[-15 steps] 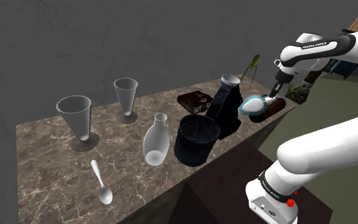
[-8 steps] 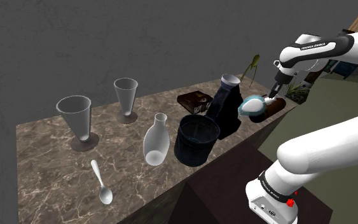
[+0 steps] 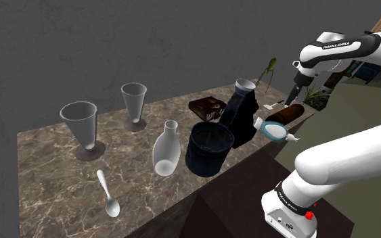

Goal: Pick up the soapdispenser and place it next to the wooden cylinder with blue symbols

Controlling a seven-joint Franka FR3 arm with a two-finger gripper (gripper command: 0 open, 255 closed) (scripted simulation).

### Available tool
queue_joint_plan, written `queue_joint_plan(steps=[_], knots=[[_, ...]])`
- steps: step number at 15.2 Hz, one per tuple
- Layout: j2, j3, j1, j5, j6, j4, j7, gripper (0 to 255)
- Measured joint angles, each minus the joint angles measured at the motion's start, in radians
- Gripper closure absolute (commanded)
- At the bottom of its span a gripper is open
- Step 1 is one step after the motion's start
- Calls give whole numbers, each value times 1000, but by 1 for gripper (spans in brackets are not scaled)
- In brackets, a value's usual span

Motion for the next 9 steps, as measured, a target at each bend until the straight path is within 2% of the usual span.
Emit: queue_joint_plan(steps=[3, 9], knots=[[-31, 16, -2, -1, -79, 49, 3, 0], [-34, 18, -2, 0, -92, 58, 2, 0]])
